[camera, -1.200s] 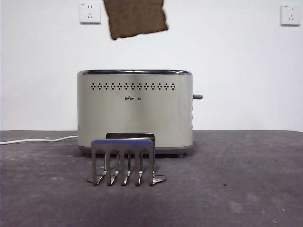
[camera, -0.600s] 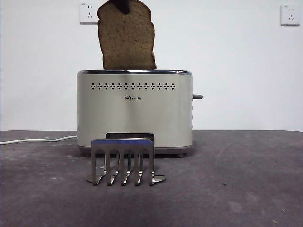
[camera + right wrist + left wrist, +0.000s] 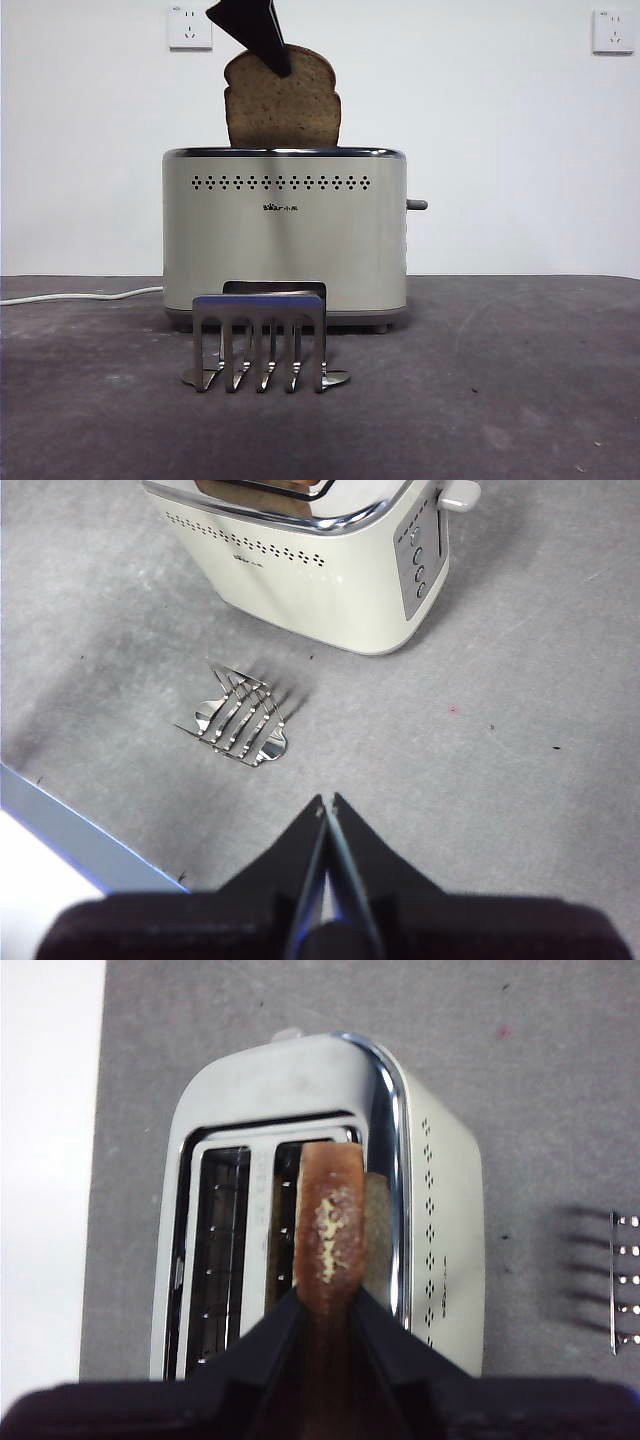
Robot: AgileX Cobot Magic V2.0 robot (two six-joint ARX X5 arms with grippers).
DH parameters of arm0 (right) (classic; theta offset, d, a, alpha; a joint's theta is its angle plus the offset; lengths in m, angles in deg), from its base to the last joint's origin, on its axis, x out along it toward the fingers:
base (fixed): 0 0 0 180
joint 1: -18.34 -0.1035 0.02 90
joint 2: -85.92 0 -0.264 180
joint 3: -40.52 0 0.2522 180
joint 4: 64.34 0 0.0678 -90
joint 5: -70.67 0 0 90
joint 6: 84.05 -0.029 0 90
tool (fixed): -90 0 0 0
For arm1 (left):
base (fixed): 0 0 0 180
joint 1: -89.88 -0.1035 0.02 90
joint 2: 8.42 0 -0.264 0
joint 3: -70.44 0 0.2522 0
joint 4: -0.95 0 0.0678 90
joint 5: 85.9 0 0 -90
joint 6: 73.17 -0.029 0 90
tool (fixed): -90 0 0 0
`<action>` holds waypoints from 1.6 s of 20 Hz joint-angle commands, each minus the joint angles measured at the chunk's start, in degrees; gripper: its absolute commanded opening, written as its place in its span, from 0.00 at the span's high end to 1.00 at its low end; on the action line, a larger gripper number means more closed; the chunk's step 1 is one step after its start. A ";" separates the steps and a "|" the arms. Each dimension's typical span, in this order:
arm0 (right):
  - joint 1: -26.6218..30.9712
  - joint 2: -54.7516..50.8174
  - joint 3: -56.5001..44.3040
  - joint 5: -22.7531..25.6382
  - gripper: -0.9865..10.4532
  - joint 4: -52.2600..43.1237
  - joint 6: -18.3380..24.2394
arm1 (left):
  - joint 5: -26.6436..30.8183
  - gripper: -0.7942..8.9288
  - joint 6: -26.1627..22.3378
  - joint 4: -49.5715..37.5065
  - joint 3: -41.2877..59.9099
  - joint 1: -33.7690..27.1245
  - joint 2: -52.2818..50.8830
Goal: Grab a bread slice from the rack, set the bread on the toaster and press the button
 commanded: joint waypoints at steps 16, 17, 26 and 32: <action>-0.17 10.51 0.04 -0.13 0.92 -14.95 -1.33 | 1.64 0.55 13.22 -7.98 0.28 -1.57 2.16; -0.17 11.87 0.04 -0.52 0.92 -17.31 -2.16 | 2.45 0.55 15.61 -7.76 0.28 -1.57 1.36; 0.04 28.65 0.04 -8.39 0.92 -43.32 -12.83 | 1.07 0.55 41.59 0.74 0.26 -1.44 -11.82; 0.13 42.84 0.07 -14.78 0.92 -63.56 -24.96 | -7.61 0.55 47.82 4.70 0.26 -1.44 -19.91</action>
